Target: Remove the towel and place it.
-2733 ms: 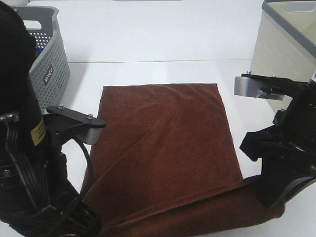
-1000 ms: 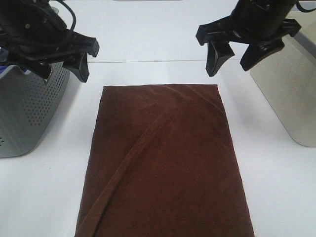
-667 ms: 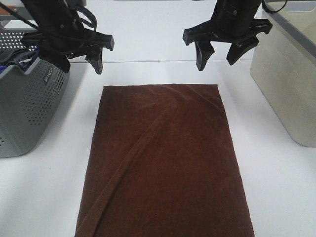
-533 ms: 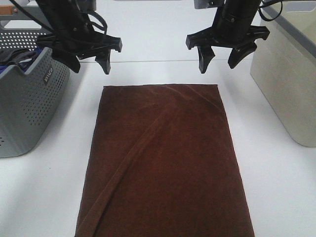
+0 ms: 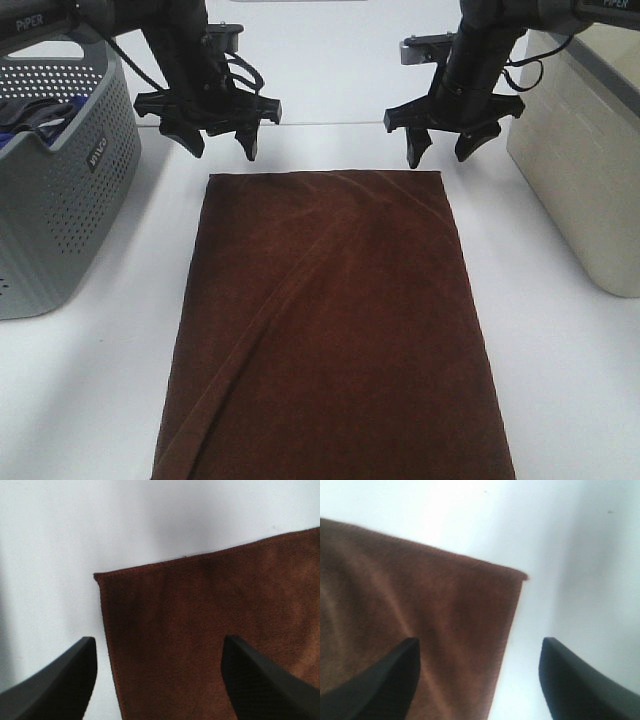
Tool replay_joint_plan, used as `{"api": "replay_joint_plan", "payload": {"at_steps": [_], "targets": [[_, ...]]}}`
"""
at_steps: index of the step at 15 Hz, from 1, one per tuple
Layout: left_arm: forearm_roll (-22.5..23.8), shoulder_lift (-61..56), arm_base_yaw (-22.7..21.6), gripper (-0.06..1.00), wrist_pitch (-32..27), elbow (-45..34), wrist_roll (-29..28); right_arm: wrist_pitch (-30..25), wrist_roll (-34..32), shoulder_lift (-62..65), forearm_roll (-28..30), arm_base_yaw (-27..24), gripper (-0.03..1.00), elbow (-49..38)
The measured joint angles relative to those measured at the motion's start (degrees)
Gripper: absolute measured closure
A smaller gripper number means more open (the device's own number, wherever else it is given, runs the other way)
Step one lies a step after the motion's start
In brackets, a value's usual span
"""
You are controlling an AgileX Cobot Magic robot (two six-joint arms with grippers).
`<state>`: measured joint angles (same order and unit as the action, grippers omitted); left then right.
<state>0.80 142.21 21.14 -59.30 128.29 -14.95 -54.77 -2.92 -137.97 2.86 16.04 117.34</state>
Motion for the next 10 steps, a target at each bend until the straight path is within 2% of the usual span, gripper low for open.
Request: {"api": "replay_joint_plan", "payload": {"at_steps": [5,8,10], "targets": [[-0.4,1.5,-0.1,0.27,2.2,0.3,0.0,6.2,0.5,-3.6,0.2,-0.7,0.36,0.2],[-0.4,1.5,-0.1,0.28,2.4,0.3,0.0,6.1,0.5,-5.4,1.7,-0.7,0.39,0.6],[-0.5,1.5,-0.1,0.28,2.4,0.3,0.0,5.5,0.5,-6.2,1.6,-0.7,0.47,0.7]]}}
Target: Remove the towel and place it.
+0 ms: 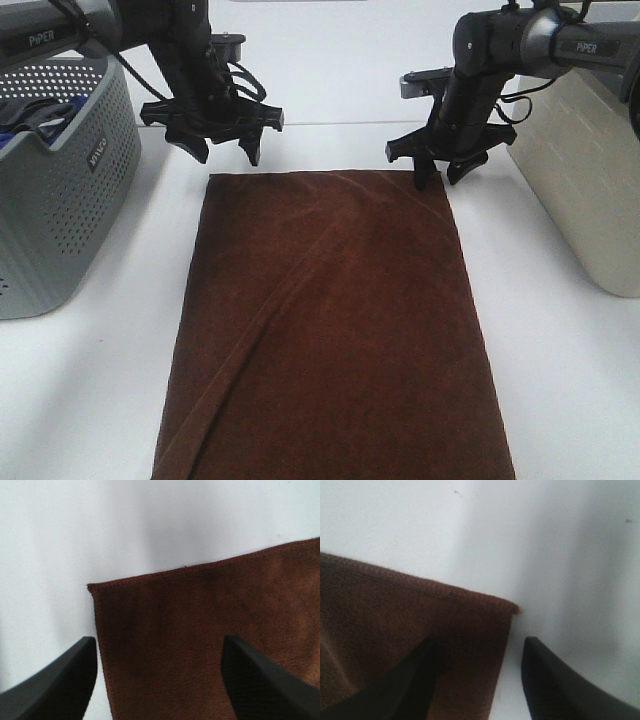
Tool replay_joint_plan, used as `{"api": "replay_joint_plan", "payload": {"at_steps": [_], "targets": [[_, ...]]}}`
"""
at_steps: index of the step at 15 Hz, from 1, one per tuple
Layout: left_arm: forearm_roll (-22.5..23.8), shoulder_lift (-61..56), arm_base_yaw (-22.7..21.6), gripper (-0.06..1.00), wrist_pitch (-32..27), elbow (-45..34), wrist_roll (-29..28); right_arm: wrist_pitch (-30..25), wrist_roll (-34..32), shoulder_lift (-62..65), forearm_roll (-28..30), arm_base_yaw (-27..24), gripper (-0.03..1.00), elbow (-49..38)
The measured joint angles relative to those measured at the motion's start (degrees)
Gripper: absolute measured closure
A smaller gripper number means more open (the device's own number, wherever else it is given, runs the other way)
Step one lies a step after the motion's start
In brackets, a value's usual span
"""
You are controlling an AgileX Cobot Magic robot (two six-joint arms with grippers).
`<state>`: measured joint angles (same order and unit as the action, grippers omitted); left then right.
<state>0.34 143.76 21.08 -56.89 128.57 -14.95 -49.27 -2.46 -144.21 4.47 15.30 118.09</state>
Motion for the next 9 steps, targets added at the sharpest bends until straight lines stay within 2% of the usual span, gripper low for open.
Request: {"api": "replay_joint_plan", "payload": {"at_steps": [2,5,6,9], "targets": [[0.0,0.0,0.0,0.28,0.0,0.0,0.0,-0.2,0.0,-0.2,-0.5,0.1,0.57,0.4],[0.1,0.0,0.0,0.28,-0.1,0.0,0.0,-1.0,0.0,-0.2,-0.6,0.2,0.92,0.5],[0.2,0.0,0.0,0.28,-0.2,0.0,0.0,-1.1,0.0,-0.2,-0.6,0.2,0.97,0.5],[2.8,0.0,0.0,0.28,-0.2,0.0,-0.4,-1.8,0.0,-0.1,-0.3,0.2,0.97,0.5]]}}
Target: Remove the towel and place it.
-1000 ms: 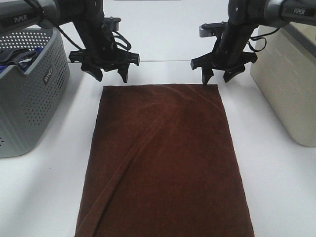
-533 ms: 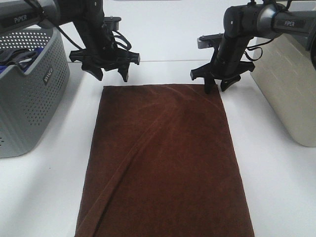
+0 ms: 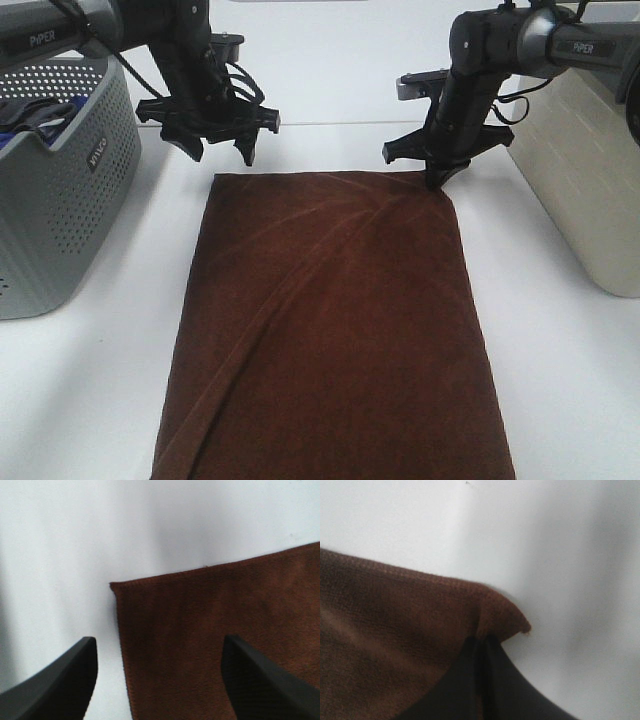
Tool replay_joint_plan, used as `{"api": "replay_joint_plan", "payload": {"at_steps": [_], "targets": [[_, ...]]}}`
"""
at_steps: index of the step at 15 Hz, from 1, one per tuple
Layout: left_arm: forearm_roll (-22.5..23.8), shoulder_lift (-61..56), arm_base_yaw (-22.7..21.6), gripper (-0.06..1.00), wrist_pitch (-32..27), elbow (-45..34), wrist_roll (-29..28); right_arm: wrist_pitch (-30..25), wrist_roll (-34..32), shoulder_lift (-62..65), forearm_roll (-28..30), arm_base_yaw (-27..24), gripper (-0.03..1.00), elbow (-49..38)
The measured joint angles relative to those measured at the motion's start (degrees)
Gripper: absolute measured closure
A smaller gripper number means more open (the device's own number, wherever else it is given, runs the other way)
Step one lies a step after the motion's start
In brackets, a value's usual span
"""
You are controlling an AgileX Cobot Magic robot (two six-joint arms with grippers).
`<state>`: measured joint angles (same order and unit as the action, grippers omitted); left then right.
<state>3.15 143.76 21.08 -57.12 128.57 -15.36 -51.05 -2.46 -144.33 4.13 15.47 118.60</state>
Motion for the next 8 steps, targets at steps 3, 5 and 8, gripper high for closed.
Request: {"api": "replay_joint_plan", "payload": {"at_steps": [3,5,8], "targets": [[3.2,0.3,0.0,0.29,0.1,0.0,-2.8,-1.3,0.0,0.2,0.3,-0.1,0.97,0.0],[3.4,1.8,-0.3,0.33,0.2,0.1,-3.2,-1.4,0.0,0.2,0.4,-0.1,0.97,0.0],[2.6,4.2,-0.3,0.33,1.5,0.1,-3.4,-1.9,0.0,0.3,0.4,-0.1,0.97,0.0]]}}
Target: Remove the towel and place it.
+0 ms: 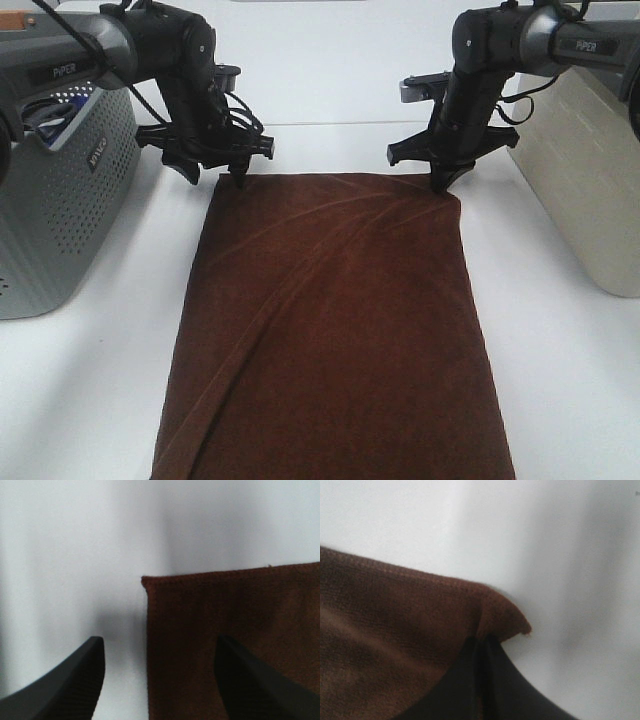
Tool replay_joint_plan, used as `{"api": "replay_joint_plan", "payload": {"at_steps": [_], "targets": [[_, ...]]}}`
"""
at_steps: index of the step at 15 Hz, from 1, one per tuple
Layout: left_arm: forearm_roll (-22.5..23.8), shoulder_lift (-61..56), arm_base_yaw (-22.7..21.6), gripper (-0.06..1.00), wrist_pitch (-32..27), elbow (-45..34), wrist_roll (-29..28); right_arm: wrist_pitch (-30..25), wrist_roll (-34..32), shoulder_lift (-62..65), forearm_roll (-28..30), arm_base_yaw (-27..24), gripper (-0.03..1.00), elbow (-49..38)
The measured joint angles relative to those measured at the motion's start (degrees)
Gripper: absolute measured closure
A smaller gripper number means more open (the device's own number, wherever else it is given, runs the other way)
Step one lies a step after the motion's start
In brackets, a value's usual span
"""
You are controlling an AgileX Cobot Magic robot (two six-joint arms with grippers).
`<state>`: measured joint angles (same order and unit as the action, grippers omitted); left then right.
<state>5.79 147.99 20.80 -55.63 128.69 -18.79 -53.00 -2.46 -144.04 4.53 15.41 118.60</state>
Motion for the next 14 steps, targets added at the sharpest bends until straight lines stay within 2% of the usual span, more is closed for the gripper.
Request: {"api": "replay_joint_plan", "payload": {"at_steps": [3,9,10,14], "targets": [[-0.4,1.7,0.0,0.39,0.6,0.2,-0.1,-0.3,0.0,0.0,0.0,0.0,0.97,0.0],[-1.4,2.4,0.0,0.89,4.1,0.6,1.7,-0.4,0.0,0.0,0.0,0.0,0.97,0.0],[-1.4,2.4,0.0,0.92,4.7,0.6,3.2,-0.4,0.0,0.0,0.0,0.0,0.97,0.0],[0.8,3.3,0.0,0.93,4.6,4.8,5.2,-1.0,0.0,0.0,2.2,0.0,0.97,3.3]]}}
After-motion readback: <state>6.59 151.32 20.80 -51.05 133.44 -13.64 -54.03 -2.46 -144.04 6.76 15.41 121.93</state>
